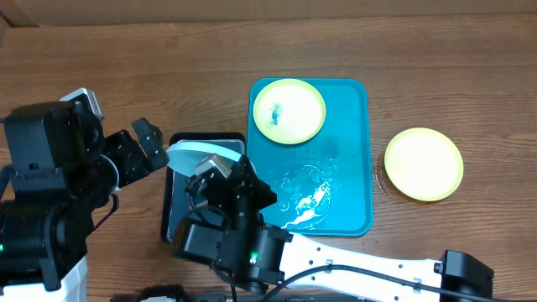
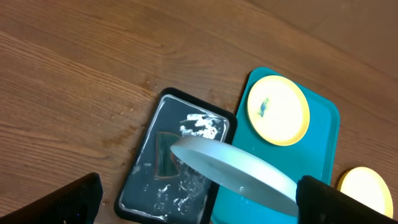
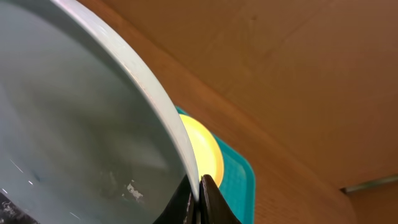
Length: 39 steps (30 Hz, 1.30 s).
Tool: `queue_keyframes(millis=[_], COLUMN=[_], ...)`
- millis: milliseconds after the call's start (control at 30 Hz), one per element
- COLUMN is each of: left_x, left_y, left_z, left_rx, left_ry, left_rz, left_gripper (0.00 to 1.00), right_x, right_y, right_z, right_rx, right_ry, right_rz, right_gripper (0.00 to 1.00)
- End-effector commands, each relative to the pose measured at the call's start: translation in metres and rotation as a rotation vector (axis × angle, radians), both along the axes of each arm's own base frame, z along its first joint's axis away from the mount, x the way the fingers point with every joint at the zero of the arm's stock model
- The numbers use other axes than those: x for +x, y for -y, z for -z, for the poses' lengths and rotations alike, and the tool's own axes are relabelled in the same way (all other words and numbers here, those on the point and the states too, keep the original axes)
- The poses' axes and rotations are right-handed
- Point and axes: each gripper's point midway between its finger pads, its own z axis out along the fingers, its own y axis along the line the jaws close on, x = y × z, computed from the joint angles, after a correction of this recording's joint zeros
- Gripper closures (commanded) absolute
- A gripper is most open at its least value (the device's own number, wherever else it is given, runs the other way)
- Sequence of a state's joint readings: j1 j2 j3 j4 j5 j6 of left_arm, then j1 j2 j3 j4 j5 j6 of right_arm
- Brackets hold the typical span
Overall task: Clean dirty plates on tray and stack at the side
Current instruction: 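Lift the white plate with the right gripper over the black tray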
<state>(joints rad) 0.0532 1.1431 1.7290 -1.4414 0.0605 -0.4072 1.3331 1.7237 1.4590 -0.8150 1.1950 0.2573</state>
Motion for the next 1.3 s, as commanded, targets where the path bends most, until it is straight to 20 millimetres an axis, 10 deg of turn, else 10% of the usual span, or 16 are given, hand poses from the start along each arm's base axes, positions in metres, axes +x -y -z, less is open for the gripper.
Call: queue_keyframes(millis=[0, 400, 867, 1167, 1267], left_x=[0.005, -0.001, -0.023, -0.027, -0.026], left_y=[0.001, 0.003, -0.01, -0.011, -0.011], left_z=[0.001, 0.026, -0.007, -0.004, 0.0], left_rx=[0.009, 0.004, 0.057, 0.065, 0.064], left_ry=[-0.007, -0.151, 0.013, -0.008, -0.032], left_rz=[0.024, 0.045, -0.03, -0.028, -0.026], left_gripper=[0.0, 0.0, 0.0, 0.0, 0.0], right_x=[0.001, 0.001, 0.012, 0.044, 0.055], right_y=[0.006, 0.006, 0.007, 0.015, 0.027], right_z=[-0.026, -0.026, -0.012, 0.074, 0.069], right_rx=[0.03, 0.03, 0.119, 0.615, 0.772], right_ry=[0.085, 0.084, 0.002, -0.708, -0.932], right_rz=[0.041, 0.041, 0.055, 0.16, 0.12], right_gripper=[0.96, 0.96, 0.96, 0.96, 0.96])
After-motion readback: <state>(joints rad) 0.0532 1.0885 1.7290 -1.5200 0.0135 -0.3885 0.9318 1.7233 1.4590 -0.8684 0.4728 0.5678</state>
